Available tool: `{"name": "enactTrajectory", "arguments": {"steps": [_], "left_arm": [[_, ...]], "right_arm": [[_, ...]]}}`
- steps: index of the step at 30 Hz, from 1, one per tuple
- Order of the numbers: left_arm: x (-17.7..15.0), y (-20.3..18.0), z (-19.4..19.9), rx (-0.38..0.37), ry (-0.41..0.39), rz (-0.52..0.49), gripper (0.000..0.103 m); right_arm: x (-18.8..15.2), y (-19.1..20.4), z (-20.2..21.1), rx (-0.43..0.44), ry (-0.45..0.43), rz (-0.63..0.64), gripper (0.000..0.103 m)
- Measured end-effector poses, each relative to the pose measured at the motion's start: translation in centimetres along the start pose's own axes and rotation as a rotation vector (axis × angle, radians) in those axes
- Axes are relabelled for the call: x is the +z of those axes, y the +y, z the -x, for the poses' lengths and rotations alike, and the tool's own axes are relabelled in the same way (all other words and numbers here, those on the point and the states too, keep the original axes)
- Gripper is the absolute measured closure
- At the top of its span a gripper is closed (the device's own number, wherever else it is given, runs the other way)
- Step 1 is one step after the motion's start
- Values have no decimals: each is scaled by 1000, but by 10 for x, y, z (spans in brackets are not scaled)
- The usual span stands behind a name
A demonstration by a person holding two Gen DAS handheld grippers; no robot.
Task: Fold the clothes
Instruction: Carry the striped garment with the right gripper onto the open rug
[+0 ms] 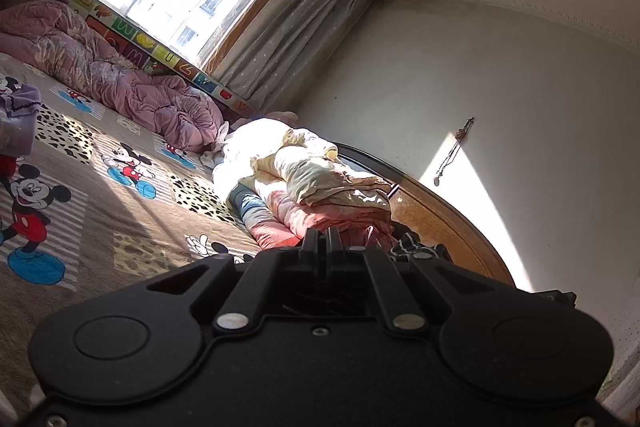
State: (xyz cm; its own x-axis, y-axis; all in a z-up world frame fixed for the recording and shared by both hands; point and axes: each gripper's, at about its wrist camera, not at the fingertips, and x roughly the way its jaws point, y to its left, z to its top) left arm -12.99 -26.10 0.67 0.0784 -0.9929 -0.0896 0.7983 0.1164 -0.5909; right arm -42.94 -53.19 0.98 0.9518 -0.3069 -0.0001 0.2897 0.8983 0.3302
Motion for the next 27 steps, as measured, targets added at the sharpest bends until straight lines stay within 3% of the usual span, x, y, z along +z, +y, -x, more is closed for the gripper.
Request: {"name": "enactTrajectory", "arguments": {"steps": [9,22,27], "left_arm": [[-13,103,-74,191,49,152,103],[11,255,-173,279,26,265,103],[-5,312,-209,324,70,315,103]], "right_arm": [[-71,-54,-135,-54,271,-118,86],[-125,-115,-334,-46,466,-183,86],[-161,-149,-397,-67,548,-234,86]]}}
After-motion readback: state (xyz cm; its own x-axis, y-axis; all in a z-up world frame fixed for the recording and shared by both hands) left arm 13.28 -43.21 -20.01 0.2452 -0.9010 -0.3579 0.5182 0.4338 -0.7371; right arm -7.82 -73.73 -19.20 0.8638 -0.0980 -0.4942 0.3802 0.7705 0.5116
